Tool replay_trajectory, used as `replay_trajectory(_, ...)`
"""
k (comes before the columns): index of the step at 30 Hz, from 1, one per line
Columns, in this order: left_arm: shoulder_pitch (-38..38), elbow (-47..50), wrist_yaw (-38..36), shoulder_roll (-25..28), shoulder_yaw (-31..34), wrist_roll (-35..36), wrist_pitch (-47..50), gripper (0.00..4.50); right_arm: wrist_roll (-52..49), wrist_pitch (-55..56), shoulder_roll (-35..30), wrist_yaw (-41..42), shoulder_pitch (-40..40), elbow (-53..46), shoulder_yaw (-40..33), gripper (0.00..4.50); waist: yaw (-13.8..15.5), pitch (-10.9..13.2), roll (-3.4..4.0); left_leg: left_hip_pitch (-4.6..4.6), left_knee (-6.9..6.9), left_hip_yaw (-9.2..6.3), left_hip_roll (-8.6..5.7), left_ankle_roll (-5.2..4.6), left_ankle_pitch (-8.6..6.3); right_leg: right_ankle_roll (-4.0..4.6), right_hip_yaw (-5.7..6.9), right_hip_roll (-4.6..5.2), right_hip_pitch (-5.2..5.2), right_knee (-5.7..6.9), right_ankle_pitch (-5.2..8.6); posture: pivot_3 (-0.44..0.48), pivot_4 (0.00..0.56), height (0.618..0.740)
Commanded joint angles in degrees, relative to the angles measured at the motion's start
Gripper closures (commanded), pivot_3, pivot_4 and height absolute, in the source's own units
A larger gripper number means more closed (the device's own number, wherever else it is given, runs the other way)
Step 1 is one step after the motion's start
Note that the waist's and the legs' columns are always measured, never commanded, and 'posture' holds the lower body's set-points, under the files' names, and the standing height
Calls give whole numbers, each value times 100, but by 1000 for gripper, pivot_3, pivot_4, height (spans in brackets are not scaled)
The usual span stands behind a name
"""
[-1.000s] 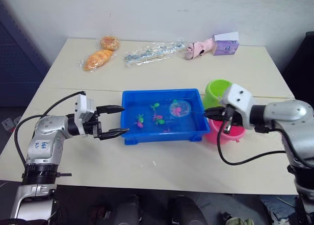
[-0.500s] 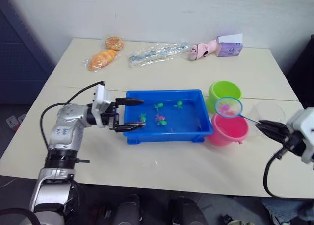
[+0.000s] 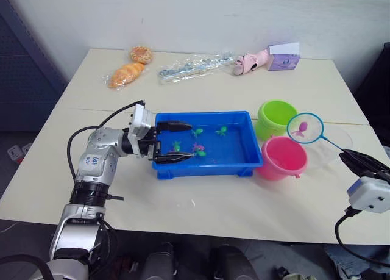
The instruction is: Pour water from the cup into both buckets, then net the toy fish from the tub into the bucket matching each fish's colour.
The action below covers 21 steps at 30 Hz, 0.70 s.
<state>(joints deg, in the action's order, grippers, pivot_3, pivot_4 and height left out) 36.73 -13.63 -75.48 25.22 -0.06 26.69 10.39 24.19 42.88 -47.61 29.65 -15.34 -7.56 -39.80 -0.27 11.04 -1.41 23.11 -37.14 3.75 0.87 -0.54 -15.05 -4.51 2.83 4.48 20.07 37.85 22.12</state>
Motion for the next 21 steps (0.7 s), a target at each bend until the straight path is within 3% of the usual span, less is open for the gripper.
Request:
replay_trajectory(1,-50,379,156,-29,30,128,132,85,764,651,-185,-794,-107,475,44,4500,7,0,0,0,0,-1,0,1,1,0,1,-1,0,0,0,0,150,740)
replay_trajectory(13,-90,672,504,-141,7,199,438,85,1919,1031,-557,-2351,-307,877,148,4500,9,-4,8,-3,2,-2,0,5,7,0,-2,-2,-6,-3,0,0,150,740)
replay_trajectory(21,-19,620,494,-215,-32,185,459,85,2106,621,-307,-2781,-663,473,229,4500,3,-5,10,-10,5,-4,2,8,9,0,-1,-5,-13,-5,0,0,150,740)
